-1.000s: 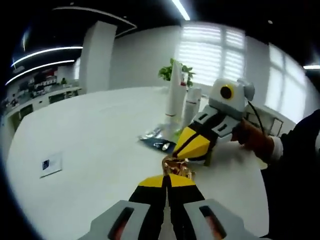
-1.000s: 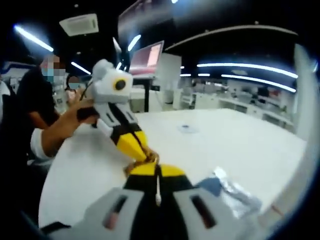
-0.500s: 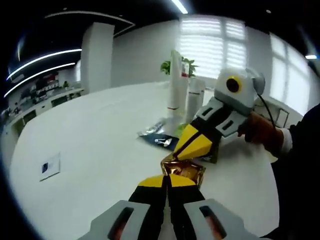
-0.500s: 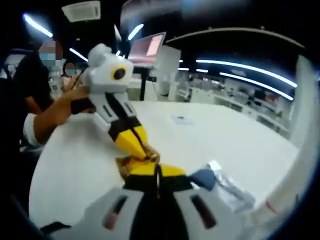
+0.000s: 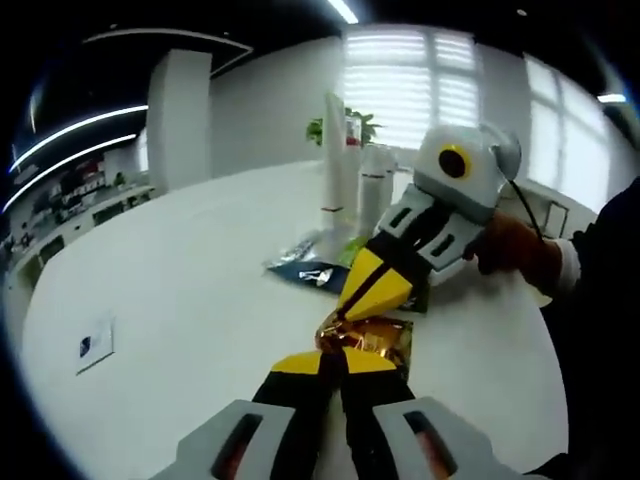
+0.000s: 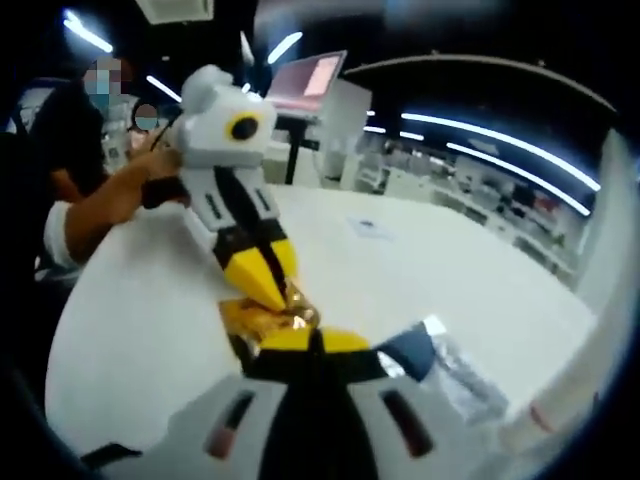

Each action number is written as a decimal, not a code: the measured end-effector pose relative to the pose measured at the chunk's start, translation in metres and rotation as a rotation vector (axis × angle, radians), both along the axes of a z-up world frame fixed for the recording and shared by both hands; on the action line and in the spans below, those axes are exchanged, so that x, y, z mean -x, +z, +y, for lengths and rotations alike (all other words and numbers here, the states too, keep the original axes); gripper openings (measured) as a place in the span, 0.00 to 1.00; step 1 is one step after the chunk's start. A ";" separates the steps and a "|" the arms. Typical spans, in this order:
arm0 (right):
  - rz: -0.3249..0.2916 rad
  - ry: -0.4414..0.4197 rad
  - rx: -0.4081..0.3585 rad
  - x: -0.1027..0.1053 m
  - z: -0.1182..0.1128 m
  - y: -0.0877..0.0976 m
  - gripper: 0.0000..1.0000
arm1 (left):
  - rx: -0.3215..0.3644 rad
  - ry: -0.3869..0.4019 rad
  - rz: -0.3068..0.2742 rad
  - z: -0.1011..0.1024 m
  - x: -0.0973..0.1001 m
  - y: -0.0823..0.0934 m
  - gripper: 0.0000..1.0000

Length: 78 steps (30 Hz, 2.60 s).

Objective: Arrange the skincare products in the storage area until every visible bottle or jar stands upright without overlapping.

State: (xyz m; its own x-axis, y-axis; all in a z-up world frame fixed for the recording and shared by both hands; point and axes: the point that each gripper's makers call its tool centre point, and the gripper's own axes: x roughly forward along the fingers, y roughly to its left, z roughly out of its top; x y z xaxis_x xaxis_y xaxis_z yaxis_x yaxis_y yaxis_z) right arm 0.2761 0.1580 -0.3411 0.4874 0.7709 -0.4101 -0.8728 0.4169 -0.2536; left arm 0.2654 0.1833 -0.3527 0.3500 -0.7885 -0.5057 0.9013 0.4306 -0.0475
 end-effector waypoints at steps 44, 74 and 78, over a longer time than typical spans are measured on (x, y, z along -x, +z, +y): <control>-0.059 -0.022 0.025 -0.003 -0.003 0.004 0.07 | -0.019 -0.066 0.007 -0.004 0.013 0.000 0.04; 0.002 -0.020 0.009 -0.001 0.001 -0.003 0.00 | -0.036 -0.054 0.001 -0.006 0.020 0.000 0.04; 0.014 -0.024 -0.001 -0.002 0.001 -0.004 0.00 | -0.034 -0.054 0.005 -0.009 0.025 -0.001 0.04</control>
